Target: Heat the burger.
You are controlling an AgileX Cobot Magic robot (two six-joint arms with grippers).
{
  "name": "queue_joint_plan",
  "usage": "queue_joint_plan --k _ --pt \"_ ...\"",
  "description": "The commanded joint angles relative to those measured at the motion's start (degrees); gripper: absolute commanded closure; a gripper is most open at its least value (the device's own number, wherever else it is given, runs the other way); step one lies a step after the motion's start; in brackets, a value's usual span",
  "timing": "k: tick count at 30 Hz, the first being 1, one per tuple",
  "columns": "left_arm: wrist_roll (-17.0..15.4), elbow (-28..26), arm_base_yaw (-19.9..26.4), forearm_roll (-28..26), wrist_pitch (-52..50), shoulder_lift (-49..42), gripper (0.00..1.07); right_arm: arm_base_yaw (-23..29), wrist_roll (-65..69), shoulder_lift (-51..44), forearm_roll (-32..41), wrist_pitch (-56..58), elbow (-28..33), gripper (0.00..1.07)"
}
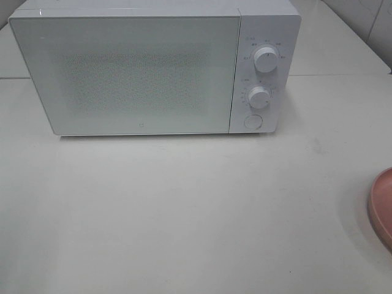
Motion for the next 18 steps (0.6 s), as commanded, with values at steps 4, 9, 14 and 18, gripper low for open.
queue_joint_plan --k 4,9,14,18 --pt "-0.3 0.2 0.2 -0.7 -0.5 -8.6 0.08 -0.4 -0.2 -1.5 -0.1 -0.3 0.1 0.32" --pt "-0.3 0.2 0.2 -0.6 -0.5 -12.8 0.08 -0.4 -0.2 -1.5 -0.1 -0.3 0.1 0.32" --pt "-0.1 0.2 0.2 -0.6 -0.6 -15.8 0.08 -0.4 -0.2 -1.5 -0.1 -0.3 0.1 0.32" --pt "-0.1 0.2 0.2 -0.7 -0.6 -15.9 0.08 -0.4 -0.2 -1.3 -0.1 -0.3 0.1 0.32"
